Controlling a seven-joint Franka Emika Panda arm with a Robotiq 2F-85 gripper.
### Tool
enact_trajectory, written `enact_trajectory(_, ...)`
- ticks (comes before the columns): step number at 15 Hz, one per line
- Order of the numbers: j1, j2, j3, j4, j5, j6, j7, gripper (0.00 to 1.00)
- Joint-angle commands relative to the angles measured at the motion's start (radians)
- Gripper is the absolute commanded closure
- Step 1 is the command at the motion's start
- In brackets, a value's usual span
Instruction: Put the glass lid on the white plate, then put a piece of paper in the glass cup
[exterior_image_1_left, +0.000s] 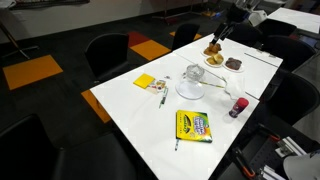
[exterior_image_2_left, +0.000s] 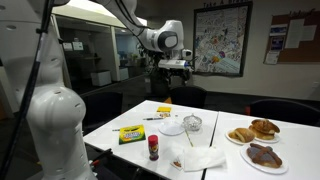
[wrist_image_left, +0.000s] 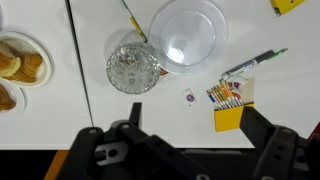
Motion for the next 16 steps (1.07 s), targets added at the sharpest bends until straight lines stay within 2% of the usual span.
enact_trajectory(1,-0.032,0.065,-0.005,0.024,0.078,-0.034,-0.116,0.0)
enact_trajectory(5,-0.068,0.14,0.003,0.047,0.189,-0.024,-0.284,0.0)
enact_trajectory(8,-0.099,0.222,0.009,0.109,0.197,0.001,-0.345,0.0)
enact_trajectory(16,-0.157,0.428,0.055,0.297,0.154,0.077,-0.349,0.0)
